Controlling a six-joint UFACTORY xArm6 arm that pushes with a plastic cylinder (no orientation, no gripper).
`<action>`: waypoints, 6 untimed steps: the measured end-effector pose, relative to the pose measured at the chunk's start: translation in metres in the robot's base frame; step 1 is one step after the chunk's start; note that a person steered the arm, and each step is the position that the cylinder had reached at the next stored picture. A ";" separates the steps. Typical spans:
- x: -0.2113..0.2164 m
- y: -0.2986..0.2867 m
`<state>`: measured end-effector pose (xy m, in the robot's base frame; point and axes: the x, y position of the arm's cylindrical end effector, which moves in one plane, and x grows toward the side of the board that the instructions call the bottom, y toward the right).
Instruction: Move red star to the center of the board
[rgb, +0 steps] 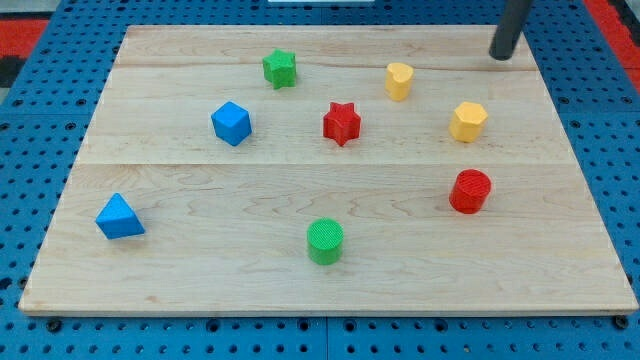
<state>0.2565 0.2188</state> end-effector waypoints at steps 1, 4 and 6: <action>0.000 -0.056; 0.119 -0.144; 0.181 -0.192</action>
